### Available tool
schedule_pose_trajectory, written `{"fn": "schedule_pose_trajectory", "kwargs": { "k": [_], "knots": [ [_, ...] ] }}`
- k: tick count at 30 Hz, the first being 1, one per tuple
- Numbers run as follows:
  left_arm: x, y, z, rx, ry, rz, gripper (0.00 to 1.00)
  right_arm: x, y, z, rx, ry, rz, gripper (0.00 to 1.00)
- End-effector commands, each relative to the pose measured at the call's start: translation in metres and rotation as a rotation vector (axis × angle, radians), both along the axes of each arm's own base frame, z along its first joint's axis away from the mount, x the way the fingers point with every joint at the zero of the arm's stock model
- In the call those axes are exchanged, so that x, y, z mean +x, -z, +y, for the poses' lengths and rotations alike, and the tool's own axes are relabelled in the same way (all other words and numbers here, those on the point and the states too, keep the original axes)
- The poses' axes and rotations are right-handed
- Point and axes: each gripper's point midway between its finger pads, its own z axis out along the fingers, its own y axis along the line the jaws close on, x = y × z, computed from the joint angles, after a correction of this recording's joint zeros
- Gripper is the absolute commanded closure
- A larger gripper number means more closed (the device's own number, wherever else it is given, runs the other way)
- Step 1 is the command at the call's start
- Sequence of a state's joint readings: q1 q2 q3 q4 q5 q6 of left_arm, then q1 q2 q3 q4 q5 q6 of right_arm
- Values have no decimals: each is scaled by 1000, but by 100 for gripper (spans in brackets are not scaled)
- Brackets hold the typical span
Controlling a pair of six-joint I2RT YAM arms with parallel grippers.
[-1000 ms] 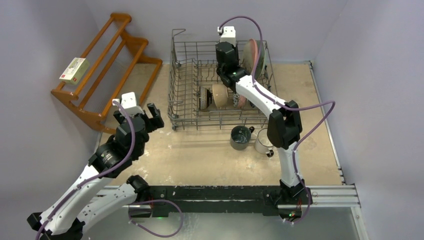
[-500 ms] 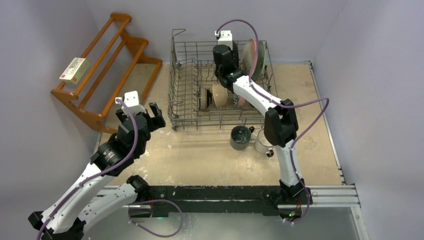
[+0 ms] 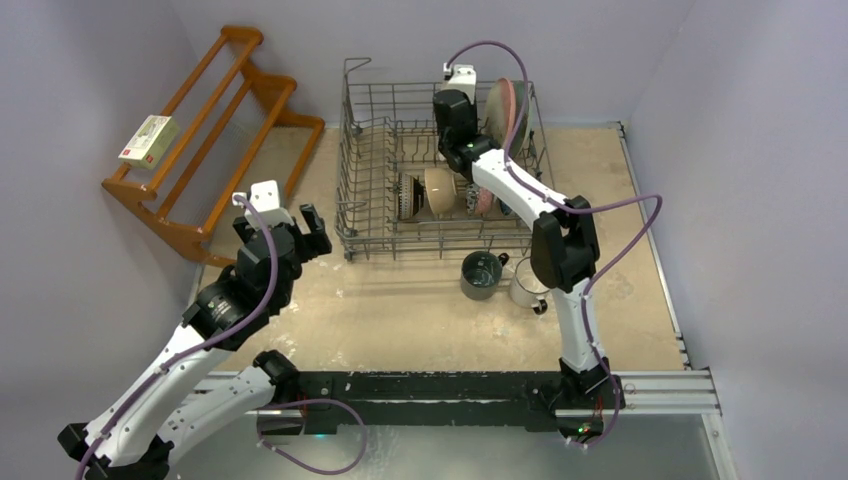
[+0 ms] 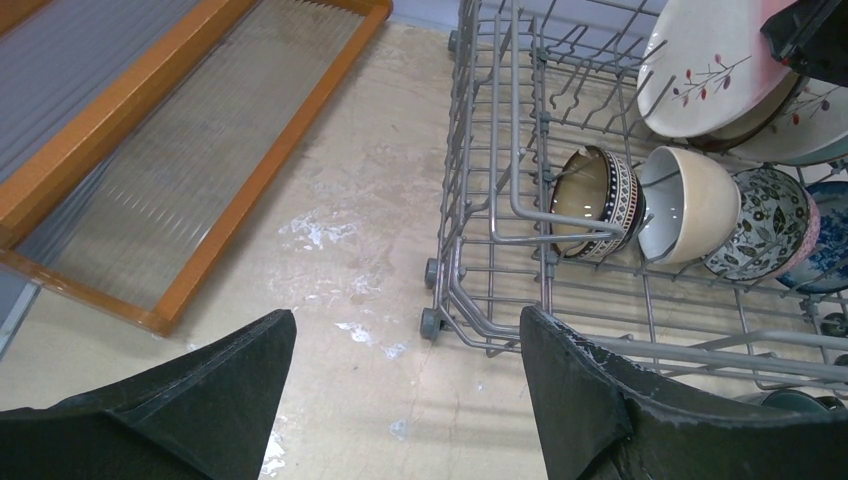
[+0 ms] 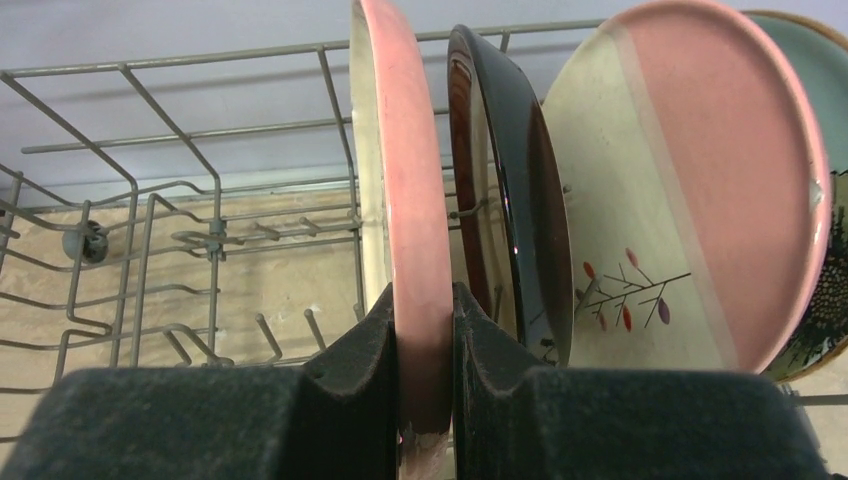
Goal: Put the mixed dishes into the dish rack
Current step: Insert the plate into the dish rack.
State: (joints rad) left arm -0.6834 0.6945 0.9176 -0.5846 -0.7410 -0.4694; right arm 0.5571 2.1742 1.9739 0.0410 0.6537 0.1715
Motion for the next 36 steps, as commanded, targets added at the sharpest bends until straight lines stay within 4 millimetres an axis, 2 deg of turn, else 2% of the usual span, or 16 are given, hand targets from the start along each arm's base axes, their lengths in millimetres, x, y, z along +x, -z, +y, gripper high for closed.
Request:
{"fn": "schedule_pose_trajectory", "kwargs": {
  "k": [1, 3, 5, 7, 17, 23, 32, 36],
  "knots": [
    [3, -2, -1, 1, 6, -17, 20, 8, -42, 10, 190, -20, -123, 100],
    [3, -2, -1, 1, 6, -16, 20, 8, -39, 8, 194, -17, -117, 100],
    [3, -1, -2, 2, 8, -14, 20, 9, -34, 7, 191, -14, -107, 92],
    [3, -2, -1, 3, 7, -14, 20, 10, -30, 4, 186, -6, -97, 80],
    [4, 0, -3, 7, 13, -7, 20, 9, -20, -11, 184, 22, -73, 49],
    [5, 0, -3, 8, 12, -5, 20, 5, -28, -17, 185, 37, -84, 41],
    [5, 1, -3, 9, 14, -2, 20, -3, -45, -35, 190, 67, -106, 14],
    [5, 1, -3, 10, 14, -2, 20, -5, -44, -45, 198, 74, -106, 11]
  ]
}}
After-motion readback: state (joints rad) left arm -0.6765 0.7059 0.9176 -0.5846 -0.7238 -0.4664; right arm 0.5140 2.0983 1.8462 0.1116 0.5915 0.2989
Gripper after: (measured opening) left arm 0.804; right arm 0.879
